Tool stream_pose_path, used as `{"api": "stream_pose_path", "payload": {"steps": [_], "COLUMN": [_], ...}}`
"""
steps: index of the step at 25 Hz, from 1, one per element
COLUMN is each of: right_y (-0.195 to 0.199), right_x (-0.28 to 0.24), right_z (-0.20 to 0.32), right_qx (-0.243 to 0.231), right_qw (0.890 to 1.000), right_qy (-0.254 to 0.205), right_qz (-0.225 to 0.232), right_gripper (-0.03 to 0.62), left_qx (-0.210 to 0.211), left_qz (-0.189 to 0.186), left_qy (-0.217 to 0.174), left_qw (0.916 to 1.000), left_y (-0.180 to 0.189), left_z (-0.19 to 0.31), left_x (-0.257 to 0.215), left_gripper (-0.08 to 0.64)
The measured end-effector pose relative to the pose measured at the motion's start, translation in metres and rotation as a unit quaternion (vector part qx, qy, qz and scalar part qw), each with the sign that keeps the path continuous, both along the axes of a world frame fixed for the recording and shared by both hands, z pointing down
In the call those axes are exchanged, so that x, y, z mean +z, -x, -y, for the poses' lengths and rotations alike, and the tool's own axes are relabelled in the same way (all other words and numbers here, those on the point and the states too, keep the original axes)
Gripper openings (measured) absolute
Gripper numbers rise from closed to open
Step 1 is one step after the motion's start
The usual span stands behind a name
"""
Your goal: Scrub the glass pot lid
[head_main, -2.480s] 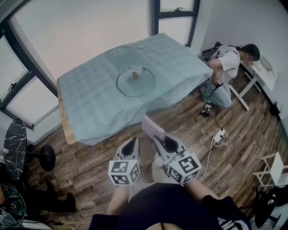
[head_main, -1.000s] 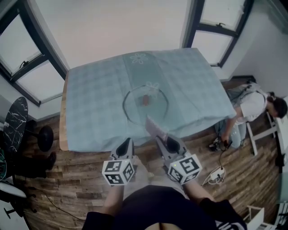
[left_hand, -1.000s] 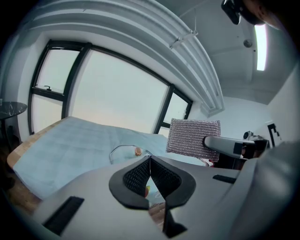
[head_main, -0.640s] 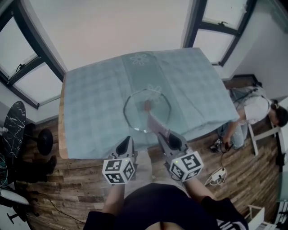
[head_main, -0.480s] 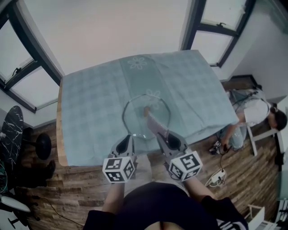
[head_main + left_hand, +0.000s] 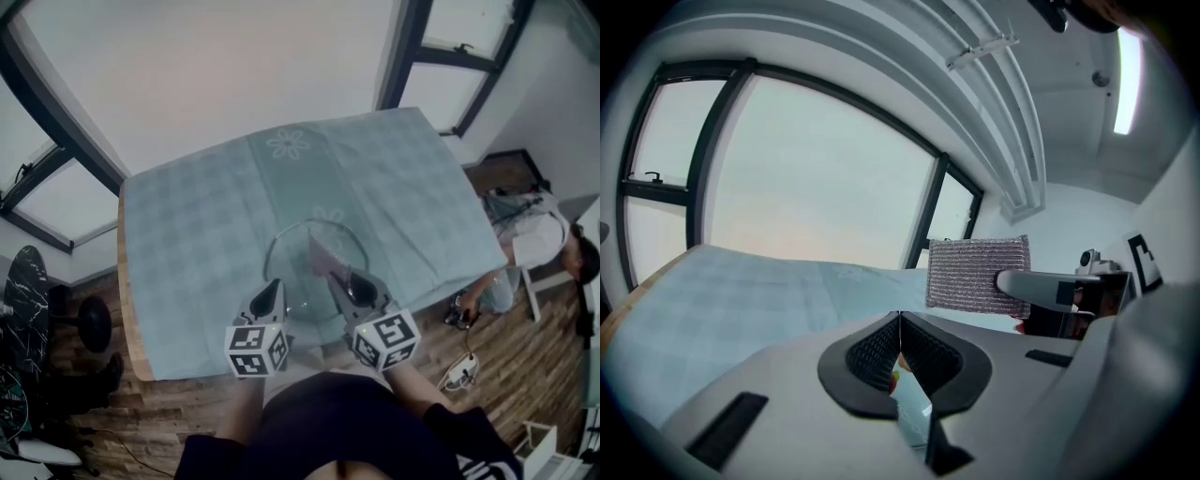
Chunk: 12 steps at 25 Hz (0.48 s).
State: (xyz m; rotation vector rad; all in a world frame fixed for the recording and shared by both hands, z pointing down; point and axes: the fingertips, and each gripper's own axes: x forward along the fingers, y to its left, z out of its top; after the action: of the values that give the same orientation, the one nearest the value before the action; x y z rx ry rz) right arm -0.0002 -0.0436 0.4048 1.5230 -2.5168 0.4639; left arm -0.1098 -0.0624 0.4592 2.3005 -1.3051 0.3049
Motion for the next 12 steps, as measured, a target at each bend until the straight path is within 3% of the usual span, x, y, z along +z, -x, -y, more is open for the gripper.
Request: {"api": "stream_pose_path", "payload": {"steps": [12], "right_y": [-0.003], "right_x": [0.043], "right_z": [0.084], "right_qx": [0.022], "right_qw": [0.999], "right_qy": [0.022], "right_qz": [-0.024], "right_gripper": [0.08], "left_qx": [-0.001], "left_qz": [0.0], "left_qy": [0.04], "left_qw": [0.9992], "left_y": [0.013], "left_z": [0.071], "left_x": [0.037], "left_gripper": [0.003]}}
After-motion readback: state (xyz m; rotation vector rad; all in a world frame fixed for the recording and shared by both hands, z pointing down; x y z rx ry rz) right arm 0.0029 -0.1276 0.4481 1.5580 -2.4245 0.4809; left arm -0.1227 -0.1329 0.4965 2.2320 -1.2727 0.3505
